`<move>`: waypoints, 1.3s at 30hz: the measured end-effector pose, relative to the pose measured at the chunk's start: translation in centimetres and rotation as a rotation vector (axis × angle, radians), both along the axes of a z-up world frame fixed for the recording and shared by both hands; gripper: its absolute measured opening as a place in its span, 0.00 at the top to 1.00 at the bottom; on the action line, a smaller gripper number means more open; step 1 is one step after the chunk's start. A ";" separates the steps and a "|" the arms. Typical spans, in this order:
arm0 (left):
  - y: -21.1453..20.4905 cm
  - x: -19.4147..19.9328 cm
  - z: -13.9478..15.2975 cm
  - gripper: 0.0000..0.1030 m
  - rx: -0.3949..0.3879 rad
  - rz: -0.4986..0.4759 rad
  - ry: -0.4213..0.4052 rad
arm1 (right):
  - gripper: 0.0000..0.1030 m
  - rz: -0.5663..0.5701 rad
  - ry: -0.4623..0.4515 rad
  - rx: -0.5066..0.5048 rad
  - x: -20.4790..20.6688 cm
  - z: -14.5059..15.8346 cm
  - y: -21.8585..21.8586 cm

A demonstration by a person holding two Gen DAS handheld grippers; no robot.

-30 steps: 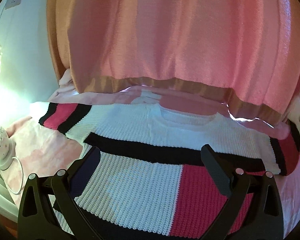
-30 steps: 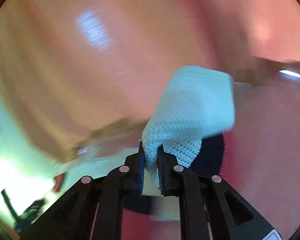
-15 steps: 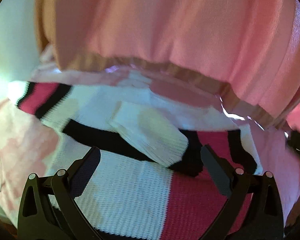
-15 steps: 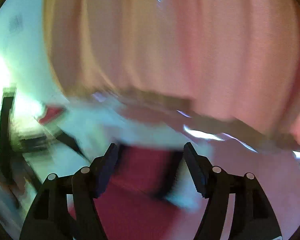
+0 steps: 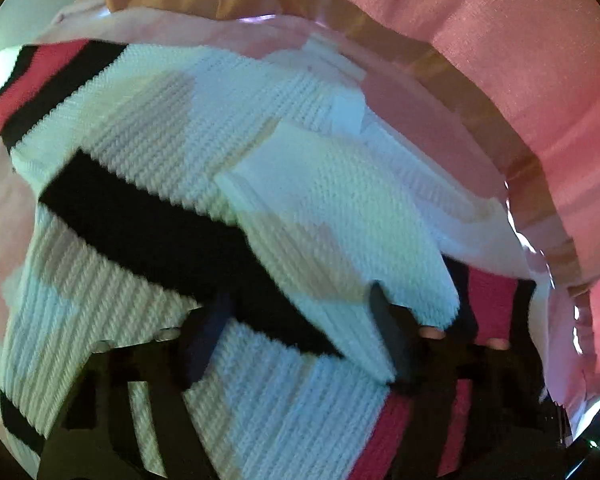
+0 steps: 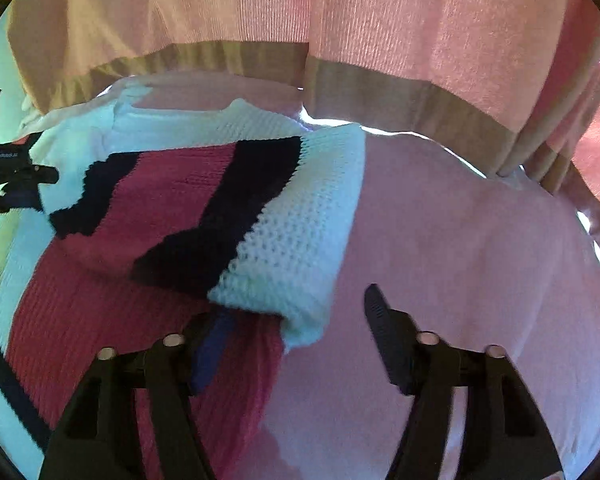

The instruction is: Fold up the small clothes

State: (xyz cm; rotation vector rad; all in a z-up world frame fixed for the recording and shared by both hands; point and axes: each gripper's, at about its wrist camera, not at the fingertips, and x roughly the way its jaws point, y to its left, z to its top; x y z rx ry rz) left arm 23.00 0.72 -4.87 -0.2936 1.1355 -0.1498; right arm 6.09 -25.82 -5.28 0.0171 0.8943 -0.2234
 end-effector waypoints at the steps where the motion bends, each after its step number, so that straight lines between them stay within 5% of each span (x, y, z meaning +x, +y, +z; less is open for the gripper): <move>1: -0.2 0.3 0.1 0.78 -0.008 -0.025 -0.018 | 0.75 -0.001 0.002 0.014 0.8 -0.2 0.0; 2: -0.4 0.4 0.3 0.95 -0.028 -0.051 -0.023 | 0.85 -0.007 -0.009 0.034 1.2 -0.2 0.0; 7: -0.2 -1.2 5.6 0.94 -0.050 -0.053 -0.230 | 0.89 0.002 -0.235 0.064 -1.6 4.8 0.4; 9: 0.3 -0.7 5.7 0.94 -0.023 -0.022 -0.248 | 0.89 -0.028 -0.207 0.006 -1.6 4.1 0.3; 12: 1.7 1.0 2.3 0.94 0.060 0.011 -0.150 | 0.87 -0.097 0.035 0.063 -0.2 -1.8 -1.4; 15: 2.5 1.3 -0.2 0.94 0.108 0.013 -0.078 | 0.85 -0.078 0.040 -0.001 -0.4 -1.6 -0.4; 20: 3.2 0.6 0.9 0.92 0.085 -0.006 -0.106 | 0.75 -0.096 -0.070 0.068 -3.7 2.6 1.0; 22: 3.3 0.9 0.8 0.92 0.088 -0.001 -0.100 | 0.58 -0.104 -0.174 0.090 -5.0 4.9 1.4; 23: 3.2 0.9 0.5 0.92 0.089 0.001 -0.093 | 0.50 -0.096 -0.210 0.102 -5.0 5.5 1.4; 25: 2.8 1.3 0.1 0.92 0.099 0.006 -0.079 | 0.51 -0.058 -0.188 0.114 -2.6 5.0 1.2; 29: 2.4 1.6 -0.3 0.91 0.122 0.003 -0.081 | 0.88 -0.053 0.004 0.120 1.3 -0.4 0.1; 32: 2.7 1.5 0.1 0.91 0.137 0.017 -0.085 | 0.93 -0.051 0.013 0.099 0.8 -1.0 -0.3; 35: 2.5 0.7 2.5 0.91 0.169 0.024 -0.187 | 0.91 -0.032 -0.053 0.088 0.0 1.1 0.8; 39: 1.2 0.6 3.8 0.89 0.104 -0.020 -0.243 | 0.91 0.155 -0.157 0.151 3.1 3.5 3.5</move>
